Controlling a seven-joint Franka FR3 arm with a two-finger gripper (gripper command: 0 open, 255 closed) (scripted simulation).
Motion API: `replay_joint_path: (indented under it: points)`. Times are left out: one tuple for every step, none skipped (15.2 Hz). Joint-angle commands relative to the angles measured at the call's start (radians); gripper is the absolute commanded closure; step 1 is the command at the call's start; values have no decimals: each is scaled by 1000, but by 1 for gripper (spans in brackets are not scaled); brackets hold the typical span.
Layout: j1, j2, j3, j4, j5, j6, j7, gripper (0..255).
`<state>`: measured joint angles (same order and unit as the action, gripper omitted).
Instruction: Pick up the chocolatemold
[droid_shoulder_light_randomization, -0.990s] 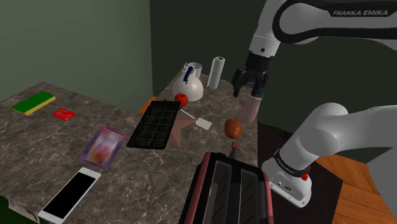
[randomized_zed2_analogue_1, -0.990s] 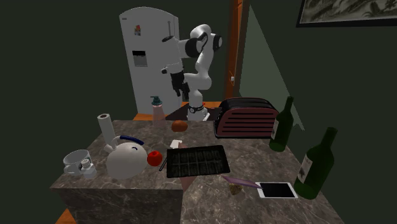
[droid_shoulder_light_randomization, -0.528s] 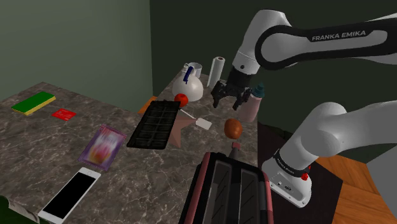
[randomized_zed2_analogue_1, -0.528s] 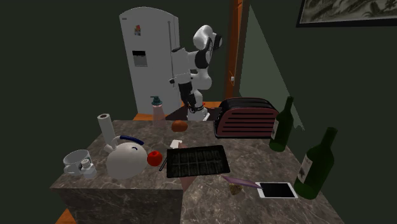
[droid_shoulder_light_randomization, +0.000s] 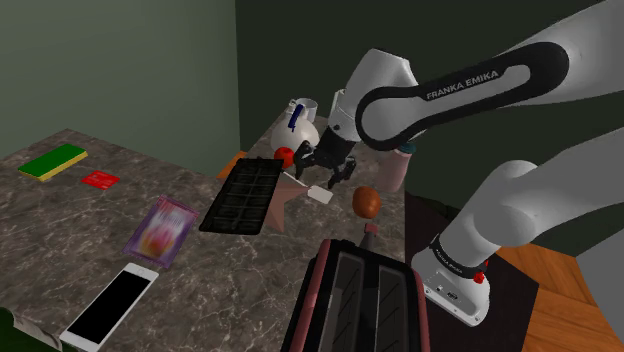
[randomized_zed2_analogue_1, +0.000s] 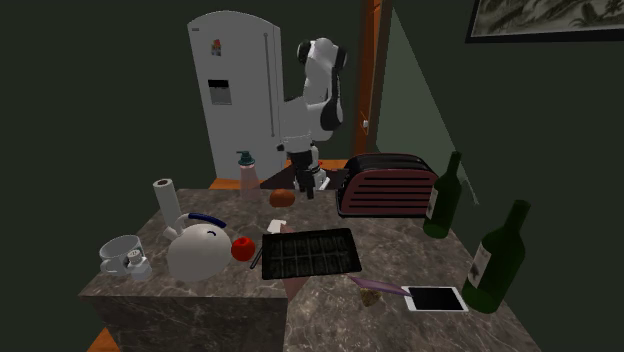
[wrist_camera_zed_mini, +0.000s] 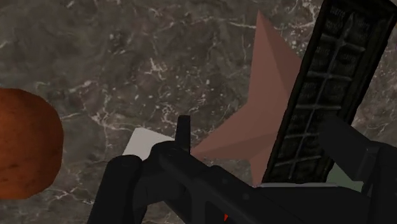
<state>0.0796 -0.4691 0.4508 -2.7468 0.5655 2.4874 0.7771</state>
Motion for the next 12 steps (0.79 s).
replay_joint_path:
  points:
    - [-6,80,57,18,17,114,66,0]
    - [-18,126,85,33,12,167,100,0]
    - [-33,172,114,50,0,218,138,0]
    - [-52,220,144,68,-22,269,182,0]
    - [-78,268,176,87,-57,319,235,0]
    - [-109,317,211,107,-110,367,300,0]
    - [-147,366,246,126,-189,413,385,0]
    - [-191,418,280,146,-307,456,499,0]
    - [-192,420,280,147,-314,458,506,0]
    - [-198,438,282,144,-344,476,527,0]
    - [-204,456,283,141,-379,494,552,0]
    - [-209,474,281,138,-421,511,582,0]
